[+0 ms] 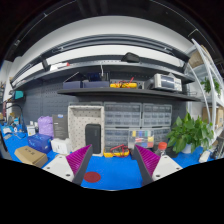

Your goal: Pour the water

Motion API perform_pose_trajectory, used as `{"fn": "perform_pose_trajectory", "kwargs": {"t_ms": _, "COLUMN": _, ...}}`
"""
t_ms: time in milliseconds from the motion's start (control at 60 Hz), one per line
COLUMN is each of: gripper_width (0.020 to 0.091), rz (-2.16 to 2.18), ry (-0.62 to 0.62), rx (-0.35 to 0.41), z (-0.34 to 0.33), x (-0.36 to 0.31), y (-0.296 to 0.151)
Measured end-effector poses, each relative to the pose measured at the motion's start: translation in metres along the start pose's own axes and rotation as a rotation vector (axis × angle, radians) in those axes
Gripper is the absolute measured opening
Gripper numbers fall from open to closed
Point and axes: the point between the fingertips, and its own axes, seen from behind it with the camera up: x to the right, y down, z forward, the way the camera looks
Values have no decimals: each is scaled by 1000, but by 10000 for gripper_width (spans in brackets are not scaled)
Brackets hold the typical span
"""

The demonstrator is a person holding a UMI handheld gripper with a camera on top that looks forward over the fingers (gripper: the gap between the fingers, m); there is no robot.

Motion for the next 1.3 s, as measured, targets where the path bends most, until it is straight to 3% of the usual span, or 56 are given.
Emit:
{"fn": "perform_pose_trajectory", "kwargs": {"t_ms": 150, "gripper_width": 859, "rz": 13, "ry": 18, "rx": 21, "z": -6, "x": 22, "y": 15}}
{"fn": "perform_pose_trajectory", "kwargs": {"t_ms": 383, "gripper_width": 858, "rz": 12, "ry": 87, "rx": 23, "z": -19, "x": 100, "y": 77}}
{"fn": "perform_pose_trajectory", "kwargs": {"t_ms": 617, "gripper_width": 851, "rz": 12, "ry": 147, "rx": -5, "z": 28, "x": 157, "y": 108}}
{"fn": "perform_pose_trajectory", "kwargs": {"t_ms": 800, "gripper_width": 844, "rz": 25, "ry": 104, "rx": -18, "z": 73, "x": 166, "y": 120}}
{"fn": "perform_pose_trajectory", "kwargs": {"t_ms": 867, "gripper_width": 794, "rz": 9, "ry": 99, "rx": -13, "z": 84, "x": 168, "y": 121}}
{"fn": "perform_pose_trajectory", "kwargs": {"t_ms": 1033, "gripper_width": 564, "rz": -37, "ry": 124, "rx": 6, "z": 99, "x": 171, "y": 118}}
{"fn": "perform_pose_trajectory", "kwargs": {"t_ms": 1150, "gripper_width": 499, "rz": -27, "ry": 119, "rx": 16, "z": 102, "x": 169, "y": 116}}
{"fn": "perform_pose_trajectory", "kwargs": {"t_ms": 1267, "gripper_width": 357, "rz": -23, "ry": 120, "rx": 6, "z": 102, "x": 169, "y": 118}}
{"fn": "perform_pose_trajectory", "kwargs": {"t_ms": 1300, "gripper_width": 357, "rz": -24, "ry": 119, "rx": 1, "z": 102, "x": 169, "y": 118}}
